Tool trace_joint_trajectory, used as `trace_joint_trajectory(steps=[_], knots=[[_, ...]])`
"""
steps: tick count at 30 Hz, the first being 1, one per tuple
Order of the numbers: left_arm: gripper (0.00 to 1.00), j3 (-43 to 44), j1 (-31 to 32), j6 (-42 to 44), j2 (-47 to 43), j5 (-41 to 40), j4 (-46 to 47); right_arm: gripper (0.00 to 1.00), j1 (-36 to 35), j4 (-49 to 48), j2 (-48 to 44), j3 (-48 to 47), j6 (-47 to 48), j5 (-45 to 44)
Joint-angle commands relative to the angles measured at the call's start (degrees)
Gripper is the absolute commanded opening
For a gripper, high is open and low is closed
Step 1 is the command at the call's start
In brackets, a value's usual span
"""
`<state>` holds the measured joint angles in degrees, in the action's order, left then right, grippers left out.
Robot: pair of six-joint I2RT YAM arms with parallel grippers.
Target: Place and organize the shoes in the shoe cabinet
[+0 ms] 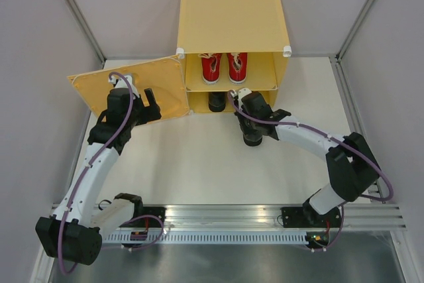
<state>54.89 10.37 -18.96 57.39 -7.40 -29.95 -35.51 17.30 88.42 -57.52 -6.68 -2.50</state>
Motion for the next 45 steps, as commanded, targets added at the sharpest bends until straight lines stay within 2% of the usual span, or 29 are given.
trace_joint_trajectory(steps=[1, 7, 14, 16, 19, 20, 25, 32, 38, 45], knots=[[0.98, -0.3, -0.1, 0.9, 0.1, -0.6, 0.7, 0.01, -0.1, -12.1, 3.1, -6.2, 3.7, -8.7], [0.98, -0.4, -0.1, 0.9, 0.2, -0.7, 0.7, 0.01, -0.1, -18.7, 8.8, -8.8, 3.1, -11.6], [0.98, -0.3, -0.1, 0.9, 0.2, -0.7, 0.7, 0.01, -0.1, -20.7, 15.3, -12.4, 1.8, -16.4], [0.98, -0.3, -0.1, 0.9, 0.3, -0.6, 0.7, 0.07, -0.1, -20.6, 16.3, -13.2, 1.9, -17.4], [0.98, -0.3, 0.0, 0.9, 0.2, -0.6, 0.7, 0.23, -0.1, -19.9, 17.0, -13.6, 1.6, -18.0], [0.98, -0.3, 0.0, 0.9, 0.2, -0.6, 0.7, 0.34, 0.0, -19.4, 16.9, -13.5, 1.5, -17.3], [0.98, -0.3, -0.1, 0.8, 0.2, -0.3, 0.8, 0.64, -0.1, -19.3, 14.2, -11.2, 0.5, -16.7], [0.98, -0.3, -0.1, 0.9, 0.3, -0.2, 0.7, 0.76, -0.9, -18.2, 6.2, -6.0, -2.1, -15.6], [0.98, -0.3, 0.0, 0.8, 0.3, -0.1, 0.7, 0.81, -1.6, -18.6, -4.1, 1.1, -6.9, -16.0], [0.98, -0.2, -0.1, 0.6, 0.2, 0.1, 0.7, 0.85, -1.8, -19.7, -11.2, 9.3, -13.5, -18.3]])
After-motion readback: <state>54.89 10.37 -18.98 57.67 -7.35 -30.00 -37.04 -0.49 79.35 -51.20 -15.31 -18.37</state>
